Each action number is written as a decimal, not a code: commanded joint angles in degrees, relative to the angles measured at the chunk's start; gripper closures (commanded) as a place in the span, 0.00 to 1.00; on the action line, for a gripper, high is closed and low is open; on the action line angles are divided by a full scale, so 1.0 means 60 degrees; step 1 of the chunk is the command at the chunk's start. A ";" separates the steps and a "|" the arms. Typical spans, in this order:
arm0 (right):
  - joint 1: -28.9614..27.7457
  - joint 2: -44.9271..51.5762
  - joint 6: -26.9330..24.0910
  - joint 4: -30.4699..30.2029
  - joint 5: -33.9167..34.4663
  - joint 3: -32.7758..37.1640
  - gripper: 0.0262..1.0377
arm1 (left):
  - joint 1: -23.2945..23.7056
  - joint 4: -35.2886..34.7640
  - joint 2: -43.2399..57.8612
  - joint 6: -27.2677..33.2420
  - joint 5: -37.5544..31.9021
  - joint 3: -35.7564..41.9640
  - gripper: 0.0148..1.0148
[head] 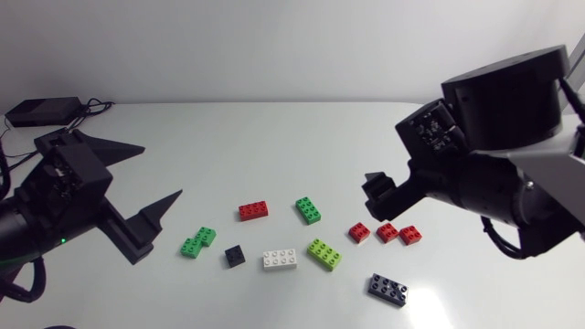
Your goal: Separate the duplo bricks
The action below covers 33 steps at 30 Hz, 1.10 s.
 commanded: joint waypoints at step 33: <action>-0.1374 -0.5631 -0.1637 -0.0861 0.1501 -0.2852 0.04 | -0.0385 -0.1575 -0.3316 -0.0428 -0.3940 -0.0168 0.03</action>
